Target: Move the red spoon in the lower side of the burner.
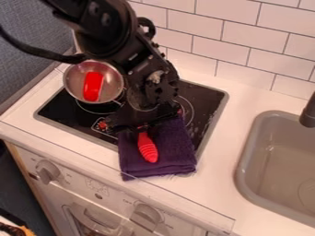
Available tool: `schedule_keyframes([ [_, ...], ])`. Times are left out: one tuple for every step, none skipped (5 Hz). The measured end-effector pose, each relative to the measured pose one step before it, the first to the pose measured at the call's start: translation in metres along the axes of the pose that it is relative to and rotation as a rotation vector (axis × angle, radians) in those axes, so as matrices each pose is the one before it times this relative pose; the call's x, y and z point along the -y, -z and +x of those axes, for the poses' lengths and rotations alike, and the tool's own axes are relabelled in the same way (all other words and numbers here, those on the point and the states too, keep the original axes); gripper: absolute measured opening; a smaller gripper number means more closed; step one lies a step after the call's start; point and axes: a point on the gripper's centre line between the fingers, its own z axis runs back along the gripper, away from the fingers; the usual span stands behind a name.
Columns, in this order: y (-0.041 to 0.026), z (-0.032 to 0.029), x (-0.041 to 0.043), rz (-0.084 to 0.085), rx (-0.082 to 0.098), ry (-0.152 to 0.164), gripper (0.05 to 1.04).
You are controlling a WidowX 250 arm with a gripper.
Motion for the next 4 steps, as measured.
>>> schedule_keyframes([
  [0.00309, 0.00179, 0.00161, 0.0175, -0.0036, 0.0045, 0.671],
  [-0.00138, 0.00241, -0.00075, 0.0181, 0.0001, 0.017, 0.886],
  [-0.00487, 0.00423, -0.0029, -0.001, 0.0067, -0.0006, 1.001],
  [-0.02052, 0.01897, -0.00625, 0.0022, 0.016, -0.0008, 1.002],
])
